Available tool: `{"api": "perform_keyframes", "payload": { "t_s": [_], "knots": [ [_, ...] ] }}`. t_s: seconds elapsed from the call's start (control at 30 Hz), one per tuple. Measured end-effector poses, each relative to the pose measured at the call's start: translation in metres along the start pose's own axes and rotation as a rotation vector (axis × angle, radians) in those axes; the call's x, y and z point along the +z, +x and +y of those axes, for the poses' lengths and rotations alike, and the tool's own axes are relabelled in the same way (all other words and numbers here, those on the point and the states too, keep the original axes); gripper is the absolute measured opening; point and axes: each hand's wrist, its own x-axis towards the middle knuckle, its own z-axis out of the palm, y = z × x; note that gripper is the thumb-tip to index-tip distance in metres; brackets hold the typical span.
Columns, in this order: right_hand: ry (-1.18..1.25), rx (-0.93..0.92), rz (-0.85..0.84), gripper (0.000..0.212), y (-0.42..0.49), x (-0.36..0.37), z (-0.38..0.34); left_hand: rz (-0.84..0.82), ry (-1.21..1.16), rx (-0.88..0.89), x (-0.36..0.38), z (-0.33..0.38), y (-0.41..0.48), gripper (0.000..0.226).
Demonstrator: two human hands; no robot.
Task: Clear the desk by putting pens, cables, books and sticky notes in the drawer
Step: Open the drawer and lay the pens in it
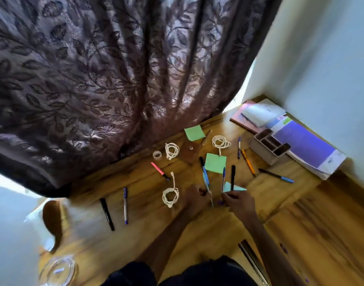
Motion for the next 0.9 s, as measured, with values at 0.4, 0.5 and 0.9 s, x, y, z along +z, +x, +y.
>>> {"api": "perform_keyframes", "payload": {
  "t_s": [0.4,0.5,0.9],
  "knots": [
    [0.172,0.304,0.350,0.008,-0.128,-0.098,0.126,-0.473,0.003,0.137,0.149,0.076,-0.095,0.023],
    [0.115,0.454,0.376,0.003,-0.142,-0.119,0.170,-0.605,-0.038,-0.053,0.193,0.083,-0.107,0.026],
    [-0.055,0.682,0.139,0.006,-0.140,-0.146,0.321,-0.541,-0.043,-0.494,0.346,0.081,-0.122,0.024]
  ]
}}
